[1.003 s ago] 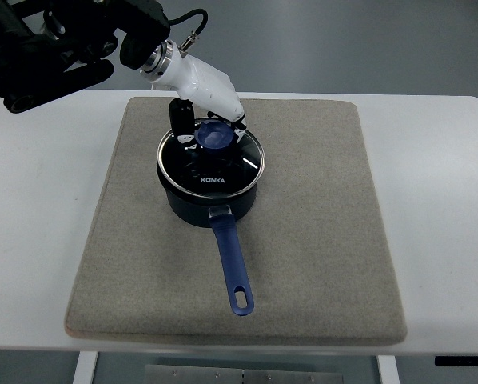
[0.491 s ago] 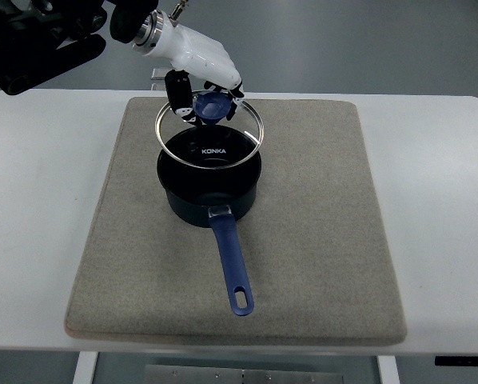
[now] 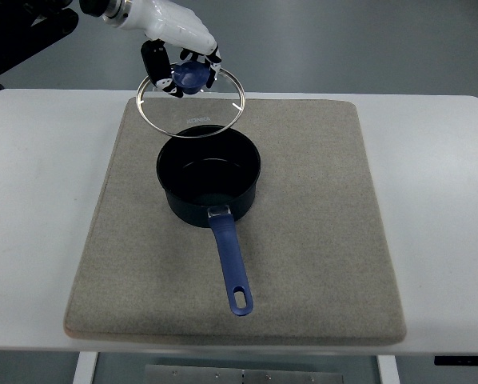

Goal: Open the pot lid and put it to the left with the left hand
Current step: 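Lift the glass lid off the pot with the left hand, then carry the lid beside the pot and lower it onto the mat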

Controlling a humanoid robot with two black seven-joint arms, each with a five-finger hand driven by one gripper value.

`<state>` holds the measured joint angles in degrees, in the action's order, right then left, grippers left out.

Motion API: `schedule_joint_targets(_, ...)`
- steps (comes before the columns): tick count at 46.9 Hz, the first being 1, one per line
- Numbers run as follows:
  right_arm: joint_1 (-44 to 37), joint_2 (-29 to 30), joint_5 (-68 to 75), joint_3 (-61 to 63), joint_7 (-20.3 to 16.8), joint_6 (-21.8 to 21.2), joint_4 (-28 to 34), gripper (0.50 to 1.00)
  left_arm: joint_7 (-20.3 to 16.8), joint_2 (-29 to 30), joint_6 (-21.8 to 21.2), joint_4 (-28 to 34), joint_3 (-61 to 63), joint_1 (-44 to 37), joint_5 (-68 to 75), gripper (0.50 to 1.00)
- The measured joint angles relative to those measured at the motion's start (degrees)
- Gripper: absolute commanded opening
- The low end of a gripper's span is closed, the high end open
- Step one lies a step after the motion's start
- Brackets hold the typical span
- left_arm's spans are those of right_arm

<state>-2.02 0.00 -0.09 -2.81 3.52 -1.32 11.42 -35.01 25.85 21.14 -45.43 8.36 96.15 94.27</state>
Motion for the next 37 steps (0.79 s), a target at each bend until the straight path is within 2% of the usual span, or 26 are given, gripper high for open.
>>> schedule_joint_targets(25, 0.00, 0.00, 0.00, -0.01, 0.01, 0.00, 0.00, 0.917, 0.01, 9.87, -0.56, -1.27, 0.98, -1.08, -0.05, 0.500)
schedule_joint_targets(37, -0.01, 0.00, 0.00, 0.00, 0.01, 0.00, 0.00, 0.917, 0.01, 15.37, -1.09, -5.42, 1.29, -3.06, 0.39, 0.500)
